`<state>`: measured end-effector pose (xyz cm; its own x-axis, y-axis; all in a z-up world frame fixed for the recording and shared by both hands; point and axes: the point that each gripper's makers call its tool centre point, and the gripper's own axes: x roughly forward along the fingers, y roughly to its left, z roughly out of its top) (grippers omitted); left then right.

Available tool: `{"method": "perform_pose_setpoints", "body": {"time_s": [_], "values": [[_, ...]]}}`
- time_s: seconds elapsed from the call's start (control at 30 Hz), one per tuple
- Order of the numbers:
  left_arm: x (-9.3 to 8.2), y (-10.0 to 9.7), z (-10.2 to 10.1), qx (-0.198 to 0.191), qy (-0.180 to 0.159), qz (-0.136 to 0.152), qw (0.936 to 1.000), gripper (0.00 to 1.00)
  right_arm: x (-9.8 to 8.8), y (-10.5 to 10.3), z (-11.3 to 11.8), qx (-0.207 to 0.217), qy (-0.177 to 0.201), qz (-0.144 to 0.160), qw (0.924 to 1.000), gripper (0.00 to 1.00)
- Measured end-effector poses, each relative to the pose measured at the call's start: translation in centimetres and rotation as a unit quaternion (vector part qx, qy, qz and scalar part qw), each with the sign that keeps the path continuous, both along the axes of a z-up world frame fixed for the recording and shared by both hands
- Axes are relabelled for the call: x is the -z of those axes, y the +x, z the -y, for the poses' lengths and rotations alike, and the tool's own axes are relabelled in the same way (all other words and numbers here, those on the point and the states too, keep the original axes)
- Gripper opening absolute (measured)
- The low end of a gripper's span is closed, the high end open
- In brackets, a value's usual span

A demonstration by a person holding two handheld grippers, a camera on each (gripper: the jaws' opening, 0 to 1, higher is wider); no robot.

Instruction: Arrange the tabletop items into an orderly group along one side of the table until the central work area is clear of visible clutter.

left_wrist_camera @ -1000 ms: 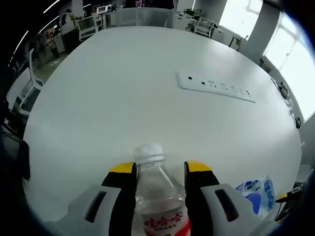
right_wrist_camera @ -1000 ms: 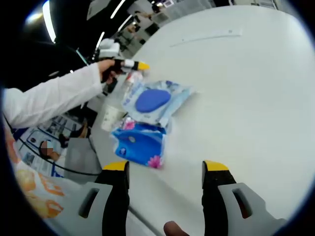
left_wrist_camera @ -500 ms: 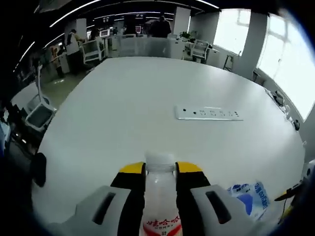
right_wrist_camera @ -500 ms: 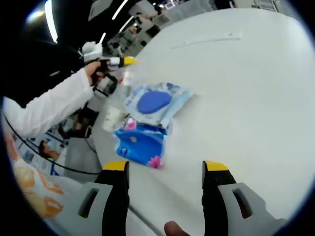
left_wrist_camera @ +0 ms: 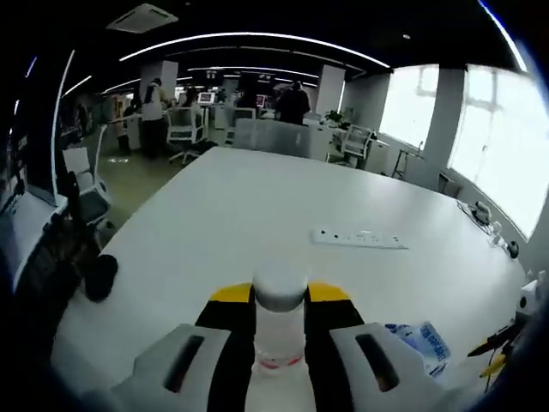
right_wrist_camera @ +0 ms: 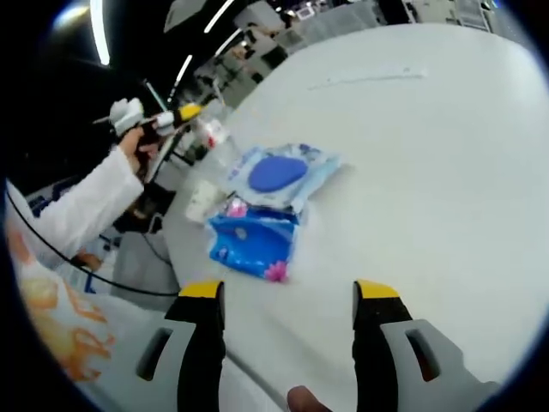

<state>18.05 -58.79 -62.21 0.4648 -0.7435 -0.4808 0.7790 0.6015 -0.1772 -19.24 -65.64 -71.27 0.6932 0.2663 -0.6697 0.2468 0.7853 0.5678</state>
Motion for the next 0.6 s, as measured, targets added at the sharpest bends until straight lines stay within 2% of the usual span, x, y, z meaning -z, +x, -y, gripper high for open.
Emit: {"method": "perform_pose_setpoints", "body": {"time_s": [0.07,0.17,0.37,0.47,0.6], "values": [[-0.4,-0.1,-0.4,-0.01,-0.023,-0.005,0.9997,0.18,-0.2,-0.3,-0.1,0.0,-0.001,0.002,1.0,0.59],[-1.0,0.3,-0.2,-0.005,-0.036,-0.002,0.9993,0.18,-0.4,-0.6,-0.1,0.0,-0.004,0.003,1.0,0.59],[-3.6,1.2,0.7,0.022,-0.044,0.035,0.9982,0.18,-0.8,-1.0,0.6,0.006,-0.015,0.009,0.9998,0.59],[-5.5,2.4,1.9,0.048,-0.051,0.057,0.9959,0.18,-0.7,-1.4,0.9,0.015,-0.018,0.012,0.9997,0.59],[-7.7,2.9,4.0,0.098,-0.051,0.082,0.9905,0.18,-0.4,-1.7,1.0,0.019,-0.019,0.008,0.9996,0.59]]}}
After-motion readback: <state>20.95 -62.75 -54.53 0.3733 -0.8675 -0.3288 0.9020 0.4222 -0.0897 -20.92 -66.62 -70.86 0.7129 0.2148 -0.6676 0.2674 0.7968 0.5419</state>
